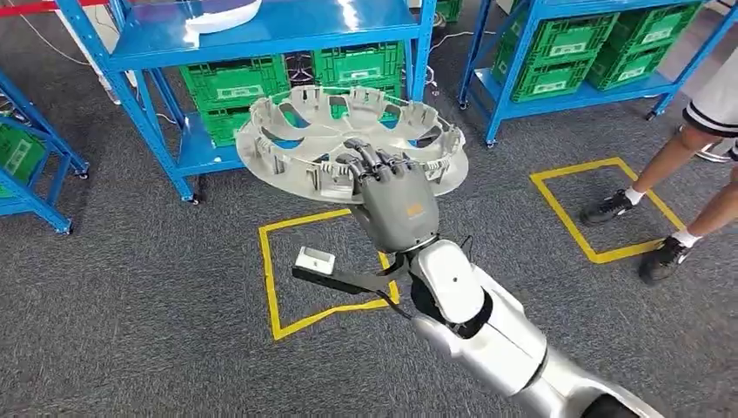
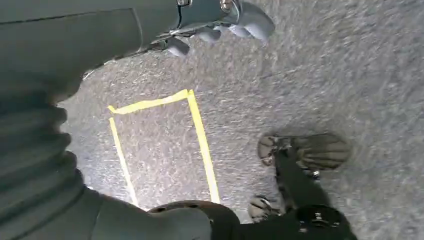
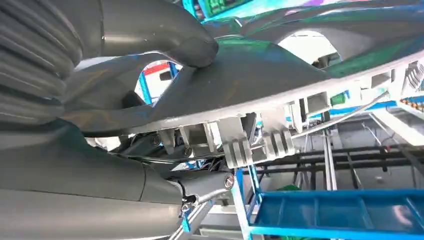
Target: Take the parts from the cabinet and place them on the table.
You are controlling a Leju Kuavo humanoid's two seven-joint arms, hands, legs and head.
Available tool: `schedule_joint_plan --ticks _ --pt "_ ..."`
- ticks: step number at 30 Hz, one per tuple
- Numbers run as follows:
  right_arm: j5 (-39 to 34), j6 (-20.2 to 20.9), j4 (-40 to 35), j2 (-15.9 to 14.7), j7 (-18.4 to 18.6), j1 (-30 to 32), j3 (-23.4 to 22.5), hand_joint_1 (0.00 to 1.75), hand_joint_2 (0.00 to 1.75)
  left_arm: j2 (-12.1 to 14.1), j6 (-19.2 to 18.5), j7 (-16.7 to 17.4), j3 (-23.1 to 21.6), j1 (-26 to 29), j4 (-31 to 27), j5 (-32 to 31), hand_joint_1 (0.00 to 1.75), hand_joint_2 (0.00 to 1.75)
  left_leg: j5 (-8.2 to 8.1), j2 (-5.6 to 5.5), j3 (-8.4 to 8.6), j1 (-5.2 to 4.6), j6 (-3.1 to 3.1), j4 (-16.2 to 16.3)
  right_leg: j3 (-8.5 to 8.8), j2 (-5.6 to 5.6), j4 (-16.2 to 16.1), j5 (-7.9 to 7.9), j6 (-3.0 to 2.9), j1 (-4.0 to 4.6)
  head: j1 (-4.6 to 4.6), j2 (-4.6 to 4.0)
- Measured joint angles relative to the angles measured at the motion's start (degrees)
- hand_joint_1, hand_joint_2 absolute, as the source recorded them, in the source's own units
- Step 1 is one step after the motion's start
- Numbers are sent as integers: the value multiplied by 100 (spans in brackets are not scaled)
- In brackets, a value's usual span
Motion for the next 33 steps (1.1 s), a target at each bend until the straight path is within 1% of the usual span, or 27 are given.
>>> schedule_joint_plan --ticks 1,2,3,5,6,7,8,9,11,12,13,14,15,16,17,18,21,22,23,24,26,27,28,29,31,32,33 --pt "0 0 2 0 9 -4 0 175 175 -4 0 -7 0 -3 0 0 0 175 27 -2 -104 2 -17 46 381 -4 -434 4 -13 -1 2 0" --pt "0 -2 2 0 11 -18 0 175 175 -4 0 -13 0 -7 -7 0 0 175 65 -6 -151 0 -49 108 879 -18 -1009 -325 -41 1 2 0" --pt "-7 -4 2 2 6 -25 0 175 175 -11 -11 -42 0 2 -9 -2 0 175 72 -14 -200 -28 -71 169 1182 -22 -1560 -585 -64 36 9 0" --pt "-11 -15 9 -2 2 -38 -2 175 175 -11 -35 -92 0 -3 -9 -18 0 175 162 -3 -165 -14 -161 132 1102 -11 -1459 -539 -127 59 15 0" --pt "-9 -15 13 -2 5 -41 -2 175 175 -11 -37 -107 0 -1 -9 -17 0 175 214 -3 -169 2 -206 106 1076 -14 -1481 -485 -188 69 17 0" --pt "-9 -15 22 -7 4 -57 -2 175 175 2 -37 -112 0 7 -7 -24 0 175 226 -7 -201 16 -238 114 1031 -30 -1505 -397 -236 29 15 0" --pt "-9 -13 26 -7 2 -71 -2 175 175 2 -37 -116 0 16 -7 -37 0 175 6 -20 -270 24 -275 231 965 -30 -1506 -339 -275 23 9 0" --pt "-13 -15 26 -9 9 -71 -2 175 175 -15 -44 -120 0 22 -2 -65 0 175 -316 -21 -370 37 -310 487 912 -27 -1505 -283 -303 21 -43 0" --pt "-33 -18 26 -57 15 -12 -13 175 175 -20 -44 -123 0 26 0 -116 0 175 -871 -20 -618 68 -374 1363 767 -24 -1497 -170 -307 26 -55 0" --pt "-42 -22 26 -90 11 30 -22 175 175 -22 -44 -123 0 28 2 -129 0 175 -920 -20 -682 70 -391 1688 706 -27 -1491 -128 -301 26 -52 0" --pt "-39 -20 26 -125 13 81 -26 175 175 -24 -41 -123 0 35 2 -136 0 175 -822 -20 -643 77 -397 1794 650 -29 -1487 -89 -291 25 -55 0" --pt "-35 -17 26 -149 15 121 -33 175 175 -24 -42 -125 0 41 2 -140 0 175 -669 -20 -486 83 -391 1650 604 -30 -1480 -56 -280 25 -55 0" --pt "-17 -7 24 -177 20 152 -35 175 175 -24 -39 -131 0 45 0 -155 0 175 -505 -18 -189 84 -376 1258 587 -34 -1473 -26 -263 24 -55 0" --pt "-4 -4 20 -206 26 178 -42 175 175 -22 -41 -147 0 44 0 -182 0 175 -396 -16 177 82 -347 716 562 -36 -1461 -3 -239 22 -57 0" --pt "13 2 -4 -238 42 204 -57 175 175 -22 -41 -177 0 39 -2 -197 0 175 -413 0 500 77 -308 209 552 -45 -1456 12 -215 23 -55 0" --pt "31 11 -35 -273 48 221 -83 175 175 -20 -42 -190 0 34 -2 -214 0 175 -501 11 630 28 -269 0 519 -64 -1447 32 -181 45 -48 0" --pt "74 88 -103 -323 37 249 -116 175 175 -24 -44 -203 -2 49 -2 -236 0 175 -456 -34 550 3 -166 -4 516 -100 -1485 101 -70 26 -59 0" --pt "83 142 -129 -328 37 250 -127 175 175 -24 -52 -203 -2 53 0 -236 0 175 -403 -53 582 40 -104 -66 510 -109 -1486 102 -33 46 -61 0" --pt "90 186 -142 -341 37 248 -136 175 175 -26 -55 -208 -2 49 2 -236 0 175 -361 -63 570 55 -81 -97 477 -64 -1388 14 -12 15 -59 0" --pt "96 227 -153 -348 35 238 -135 175 175 -24 -59 -212 -2 48 0 -234 0 175 -336 -84 535 61 -47 -98 359 -44 -1141 -195 0 20 -46 0" --pt "98 262 -155 -348 22 244 -135 175 175 -20 -61 -223 -2 47 0 -216 0 175 -292 -137 452 51 -8 -78 -63 -38 -156 -715 29 14 -44 0" --pt "98 284 -155 -348 20 251 -133 175 175 -20 -63 -223 -2 48 0 -199 0 175 -273 -172 415 49 -11 -63 -210 -32 207 -834 35 15 -46 0" --pt "98 295 -155 -348 20 261 -133 175 175 -20 -68 -223 -2 49 0 -192 0 175 -257 -222 380 50 -18 -41 -239 -31 311 -812 36 13 -44 0" --pt "98 299 -155 -348 22 278 -133 175 175 -20 -68 -219 -2 54 2 -190 0 175 -248 -273 351 52 -30 -18 -131 -28 137 -675 33 9 -46 0" --pt "116 299 -155 -352 0 295 -133 175 175 -35 -72 -193 -2 61 9 -186 0 175 -234 -399 297 60 -57 53 417 56 -820 -215 12 -4 -44 0" --pt "127 295 -155 -356 -7 295 -133 175 175 -42 -72 -192 -2 57 9 -186 0 175 -232 -452 257 66 -76 99 656 286 -1299 -133 -11 -26 -44 0" --pt "131 291 -157 -363 -22 302 -133 175 175 -44 -70 -192 -2 44 7 -184 0 175 -230 -497 190 27 -125 150 667 385 -1364 -198 -28 -2 -48 0"
